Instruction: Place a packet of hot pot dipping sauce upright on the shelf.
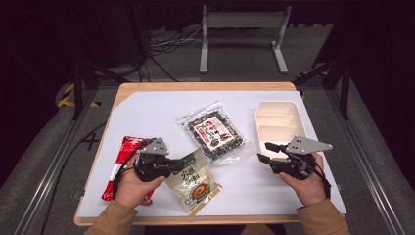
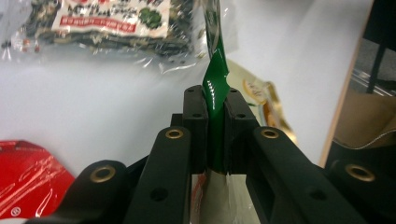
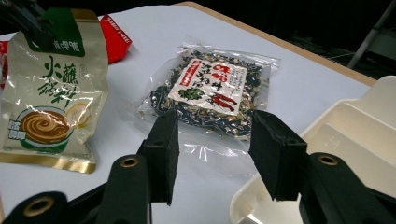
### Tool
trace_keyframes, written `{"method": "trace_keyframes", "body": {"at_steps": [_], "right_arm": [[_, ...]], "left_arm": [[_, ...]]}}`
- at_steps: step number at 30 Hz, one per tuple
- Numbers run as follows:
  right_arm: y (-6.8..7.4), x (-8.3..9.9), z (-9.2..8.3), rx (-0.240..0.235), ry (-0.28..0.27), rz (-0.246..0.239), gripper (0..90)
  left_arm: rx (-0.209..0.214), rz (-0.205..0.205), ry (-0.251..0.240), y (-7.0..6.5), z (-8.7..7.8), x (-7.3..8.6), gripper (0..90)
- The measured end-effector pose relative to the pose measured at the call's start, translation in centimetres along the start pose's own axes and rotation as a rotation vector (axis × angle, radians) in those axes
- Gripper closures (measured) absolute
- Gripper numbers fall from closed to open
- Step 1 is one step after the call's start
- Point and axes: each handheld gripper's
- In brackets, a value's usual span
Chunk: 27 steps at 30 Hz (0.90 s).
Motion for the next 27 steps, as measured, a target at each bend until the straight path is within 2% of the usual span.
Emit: {"method": "trace_keyframes", "body": {"at_steps": [1,3,7,12,17,20,25,27], "right_arm": [[0.0,0.0,0.0,0.0,0.0,0.0,52.7],[0.3,-0.2,0.2,-0.044,0.007,0.006,53.6],[1.2,-0.6,0.6,-0.112,0.016,0.002,55.0],[2.4,-1.3,1.0,-0.187,0.035,-0.026,56.9],[4.4,-2.0,1.8,-0.261,0.066,-0.091,58.4],[5.4,-2.4,2.5,-0.292,0.078,-0.13,59.1],[6.9,-2.9,3.9,-0.339,0.127,-0.196,62.1],[7.4,-3.1,4.4,-0.358,0.14,-0.21,62.5]], "left_arm": [[0.013,0.012,-0.022,-0.2,-0.4,-0.3,82.0],[0.02,0.035,-0.049,-0.7,-0.8,-0.8,82.1],[0.047,0.092,-0.074,-1.9,-1.4,-1.8,82.2],[0.052,0.145,-0.083,-3.1,-2.0,-2.7,82.4],[0.042,0.184,-0.079,-3.9,-2.4,-3.3,82.5],[0.054,0.191,-0.091,-4.0,-2.6,-3.4,82.5],[0.061,0.205,-0.106,-4.3,-2.9,-3.7,82.5],[0.061,0.213,-0.106,-4.4,-2.9,-3.8,82.5]]}}
Point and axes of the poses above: each handheld gripper's, and its own axes: z roughly forward along the jaws, x roughly out of its underside, y roughly to its left, and after that the axes turned 12 degrees about z, right-handed
